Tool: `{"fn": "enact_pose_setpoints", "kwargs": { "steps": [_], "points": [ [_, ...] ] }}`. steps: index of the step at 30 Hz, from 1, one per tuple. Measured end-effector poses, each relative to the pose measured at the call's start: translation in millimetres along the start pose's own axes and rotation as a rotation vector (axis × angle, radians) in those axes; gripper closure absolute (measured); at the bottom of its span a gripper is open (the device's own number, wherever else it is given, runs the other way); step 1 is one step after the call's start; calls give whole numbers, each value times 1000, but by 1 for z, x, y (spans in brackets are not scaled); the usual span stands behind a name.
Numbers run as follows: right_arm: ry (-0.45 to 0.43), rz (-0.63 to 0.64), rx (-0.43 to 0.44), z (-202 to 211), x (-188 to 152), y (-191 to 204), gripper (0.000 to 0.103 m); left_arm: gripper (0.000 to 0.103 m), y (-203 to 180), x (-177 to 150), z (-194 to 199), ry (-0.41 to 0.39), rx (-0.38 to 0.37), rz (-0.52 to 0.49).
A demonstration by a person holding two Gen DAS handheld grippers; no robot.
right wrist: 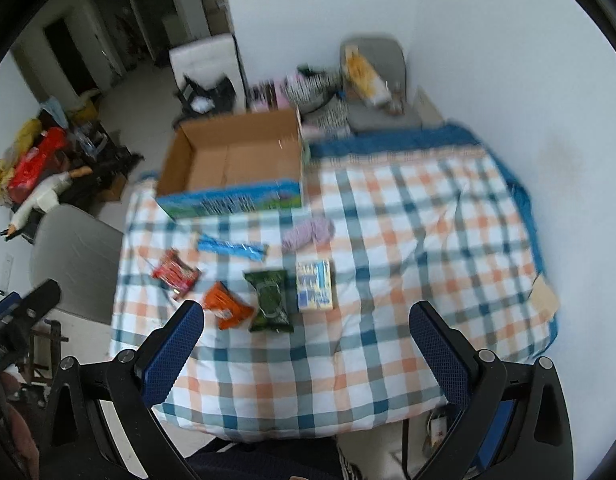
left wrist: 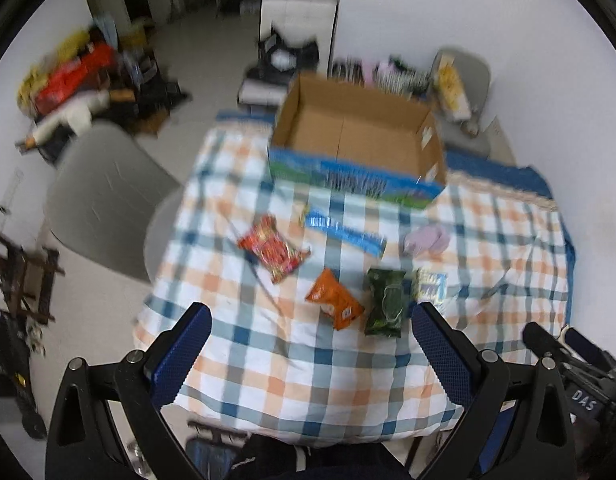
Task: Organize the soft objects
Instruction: 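Grasp the green snack pack with the left gripper while the right grasps the yellow milk carton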
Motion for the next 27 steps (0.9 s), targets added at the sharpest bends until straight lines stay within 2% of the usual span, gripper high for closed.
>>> {"fn": "enact_pose_setpoints", "kwargs": {
  "steps": [4, 6, 11, 14, 17, 18, 19, 20, 24, 27],
  "points": [
    [149, -26, 0, -96, -1, -11, 0, 0, -6, -3, -83, 151, -61, 53],
    [197, -43, -19, -142, -1, -18, 0, 0, -11, -6, -110, 167, -99, 69],
    [268, -84, -105, -237, -1, -52, 3, 0, -34, 0, -170, 221, -103, 38],
    [325, -90, -113, -283, 0, -57, 6, 0, -43, 4, -194, 245, -101, 15],
    [397, -93, -81, -326, -4, -52, 6, 0, -51, 7, -207, 263, -99, 1],
    [429, -88, -82, -340, -8, -50, 11, 0, -56, 7, -210, 264, -106, -7],
    [459, -85, -85, -349, -12, -49, 19, 0, -61, 7, -212, 265, -117, -19],
    [493, -83, -88, -358, -17, -50, 37, 0, -67, 6, -213, 268, -121, -32],
    [530, -108, -81, -363, -24, -69, 37, 0, -88, 4, -226, 292, -147, -65],
    [511, -108, -102, -357, -24, -92, 37, 0, -106, 2, -246, 333, -155, -100]
  ]
}}
Point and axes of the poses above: each gripper's, at about its wrist camera, not at the fingertips, and z roughly against the way its jaws point, y to its left, x to its top, the point moved 4 cm from there along -z, roughly the way its jaws point, and after that the axes turned 15 degrees about -z, right-handed, at the moved point
